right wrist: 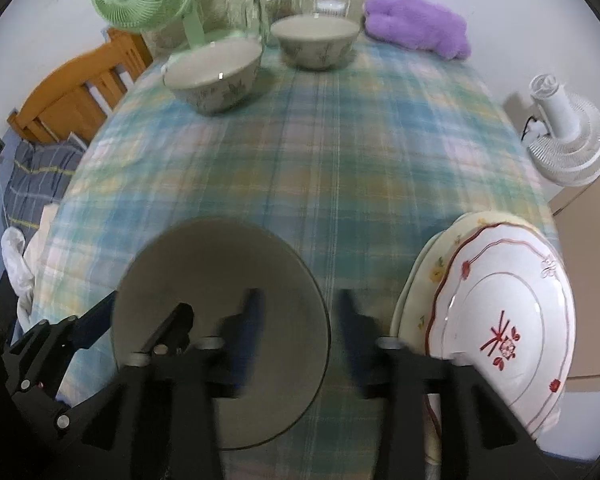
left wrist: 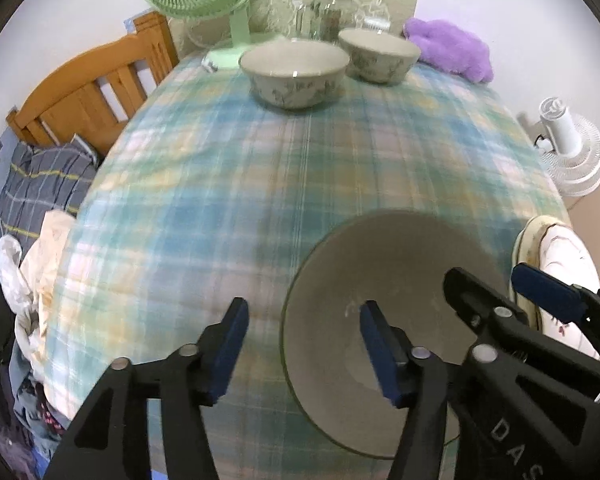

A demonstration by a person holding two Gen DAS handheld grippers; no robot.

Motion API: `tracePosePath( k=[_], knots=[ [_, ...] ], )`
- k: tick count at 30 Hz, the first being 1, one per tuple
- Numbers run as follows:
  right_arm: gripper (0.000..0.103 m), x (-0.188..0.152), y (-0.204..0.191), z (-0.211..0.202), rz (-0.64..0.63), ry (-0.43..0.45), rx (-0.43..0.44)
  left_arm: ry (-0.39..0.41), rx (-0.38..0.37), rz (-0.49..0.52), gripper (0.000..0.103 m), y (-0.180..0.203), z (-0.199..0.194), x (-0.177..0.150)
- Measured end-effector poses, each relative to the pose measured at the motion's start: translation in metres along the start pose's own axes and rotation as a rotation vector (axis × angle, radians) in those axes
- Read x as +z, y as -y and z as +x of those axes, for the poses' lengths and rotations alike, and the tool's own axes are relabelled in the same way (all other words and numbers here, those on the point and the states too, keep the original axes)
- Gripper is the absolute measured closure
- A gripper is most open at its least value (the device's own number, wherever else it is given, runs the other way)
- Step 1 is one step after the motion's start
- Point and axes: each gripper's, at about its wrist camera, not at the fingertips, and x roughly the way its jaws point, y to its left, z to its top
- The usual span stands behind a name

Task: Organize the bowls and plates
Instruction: 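Lower the white bowl onto the table and open both grippers, then reach both grippers to a second white floral bowl and grasp its rim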

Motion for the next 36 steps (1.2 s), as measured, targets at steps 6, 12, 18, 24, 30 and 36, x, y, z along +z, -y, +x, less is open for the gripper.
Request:
tracePosePath(
  k=[6, 12, 18, 24, 30, 36],
  knots=[
    [0.034, 0.014, -0.016, -0.022, 0.024, 0.058, 0.004, 0.043, -0.058, 0.050, 0.024, -0.014, -0.020, 0.020],
    [0.026, 0.032, -0.032, -0.041, 0.067, 0.113, -0.008, 0.098, -0.093, 0.089, 0.015, -0.027, -0.035, 0.042],
    [0.026, 0.052, -0.039, -0.054, 0.102, 0.176, -0.034, 0.154, -0.095, 0.106, 0.011, -0.034, -0.044, 0.065],
    [0.026, 0.080, -0.036, -0.054, 0.088, 0.212, -0.036, 0.192, -0.085, 0.095, 0.011, -0.031, -0.044, 0.092],
    [0.026, 0.121, -0.027, -0.042, 0.042, 0.229, 0.004, 0.210, -0.048, 0.042, 0.011, -0.027, -0.035, 0.126],
    [0.026, 0.165, -0.022, -0.019, -0.011, 0.232, 0.033, 0.214, 0.007, -0.029, 0.011, -0.024, -0.014, 0.162]
  ],
)
